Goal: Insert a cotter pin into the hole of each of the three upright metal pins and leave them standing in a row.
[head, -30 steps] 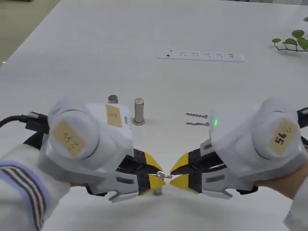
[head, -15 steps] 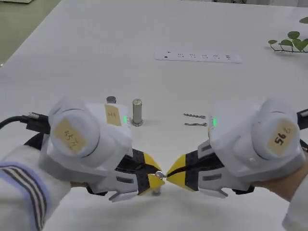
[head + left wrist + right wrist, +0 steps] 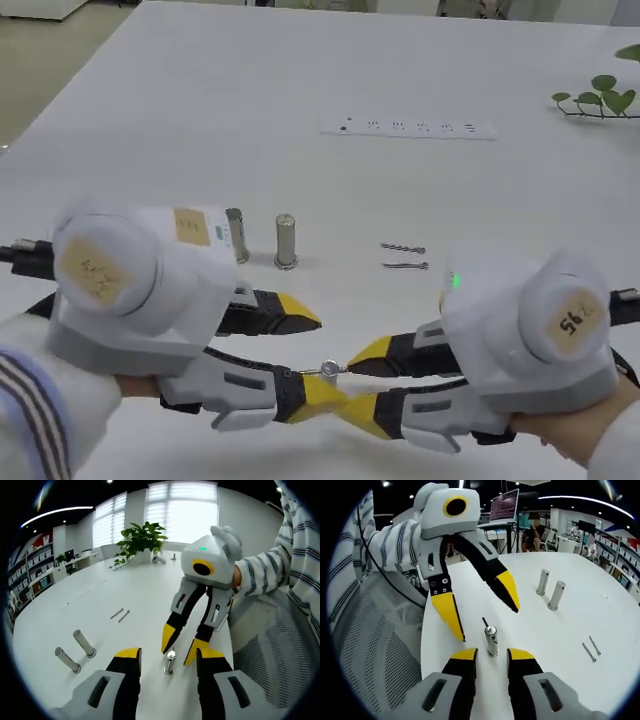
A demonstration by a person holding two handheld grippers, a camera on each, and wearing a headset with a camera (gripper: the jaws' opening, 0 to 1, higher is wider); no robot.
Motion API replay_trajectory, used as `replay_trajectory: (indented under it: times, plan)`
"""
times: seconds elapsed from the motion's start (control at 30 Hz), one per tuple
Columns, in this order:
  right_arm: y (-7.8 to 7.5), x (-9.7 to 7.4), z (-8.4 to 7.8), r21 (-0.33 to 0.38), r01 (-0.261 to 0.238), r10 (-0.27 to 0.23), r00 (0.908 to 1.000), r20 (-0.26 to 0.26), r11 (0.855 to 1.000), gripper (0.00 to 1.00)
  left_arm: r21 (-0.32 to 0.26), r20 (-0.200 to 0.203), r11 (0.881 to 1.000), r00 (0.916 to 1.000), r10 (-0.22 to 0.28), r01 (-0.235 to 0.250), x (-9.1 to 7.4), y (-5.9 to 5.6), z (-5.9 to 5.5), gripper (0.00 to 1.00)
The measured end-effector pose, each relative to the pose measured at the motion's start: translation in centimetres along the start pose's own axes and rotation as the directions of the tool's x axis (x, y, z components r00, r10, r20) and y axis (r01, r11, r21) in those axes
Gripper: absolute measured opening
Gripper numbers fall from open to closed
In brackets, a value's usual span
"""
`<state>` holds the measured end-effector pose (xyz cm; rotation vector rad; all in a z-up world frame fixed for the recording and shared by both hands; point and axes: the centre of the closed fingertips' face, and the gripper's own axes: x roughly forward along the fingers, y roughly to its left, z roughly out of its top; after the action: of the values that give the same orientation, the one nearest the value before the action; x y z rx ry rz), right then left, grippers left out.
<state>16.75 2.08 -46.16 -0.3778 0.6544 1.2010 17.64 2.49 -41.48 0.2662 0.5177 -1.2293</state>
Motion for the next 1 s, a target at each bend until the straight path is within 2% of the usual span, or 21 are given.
replay_trajectory:
  times: [0.1, 0.17, 0.27, 0.3, 0.4, 0.5, 0.6, 0.7, 0.87, 1.0]
  plan:
    - [0.2, 0.5, 0.3, 0.044, -0.013, 0.012, 0.9994, 0.032, 0.999, 0.19, -0.010, 0.029, 1.000, 0.9996, -0.004, 0.004, -0.8, -0.4, 0.1, 0.49]
    - [0.3, 0.8, 0.3, 0.055, -0.020, 0.018, 0.9989, 0.043, 0.998, 0.20, -0.058, 0.044, 0.998, 0.9989, -0.016, 0.019, -1.3, -0.8, 0.0, 0.52]
    - [0.4, 1.2, 0.4, 0.066, -0.023, 0.020, 0.9985, 0.050, 0.998, 0.22, -0.067, 0.068, 0.998, 0.9977, -0.008, 0.013, -1.9, -1.0, -0.1, 0.62]
    - [0.4, 1.3, 0.5, 0.072, -0.027, 0.023, 0.9980, 0.059, 0.997, 0.23, -0.097, 0.084, 0.995, 0.9965, -0.003, 0.011, -2.2, -1.2, -0.3, 0.63]
    - [0.4, 1.5, 0.7, 0.095, -0.026, 0.018, 0.9967, 0.080, 0.995, 0.23, -0.119, 0.097, 0.993, 0.9952, 0.009, 0.003, -2.6, -1.4, -0.7, 0.71]
    - [0.3, 1.7, 0.6, 0.108, -0.027, 0.018, 0.9966, 0.080, 0.994, 0.25, -0.130, 0.085, 0.991, 0.9960, 0.027, -0.016, -2.8, -1.5, -1.4, 0.85]
    - [0.3, 2.0, 0.2, 0.094, -0.030, 0.024, 0.9972, 0.071, 0.995, 0.23, -0.143, 0.044, 0.989, 0.9985, 0.031, -0.025, -2.9, -1.7, -2.3, 0.99]
    - [0.2, 2.4, -0.1, 0.079, -0.035, 0.030, 0.9976, 0.062, 0.996, 0.22, -0.126, 0.012, 0.992, 0.9999, -0.008, 0.009, -3.0, -2.7, -3.0, 0.99]
    - [0.1, 2.6, 0.5, 0.052, -0.025, 0.020, 0.9959, 0.088, 0.998, 0.16, -0.129, 0.002, 0.991, 0.9998, -0.022, 0.022, -2.9, -3.4, -3.2, 0.99]
    - [0.1, 3.0, 0.0, 0.023, -0.025, 0.023, 0.9978, 0.063, 0.999, 0.10, -0.133, 0.002, 0.991, 0.9997, -0.024, 0.024, -3.0, -3.5, -3.3, 0.99]
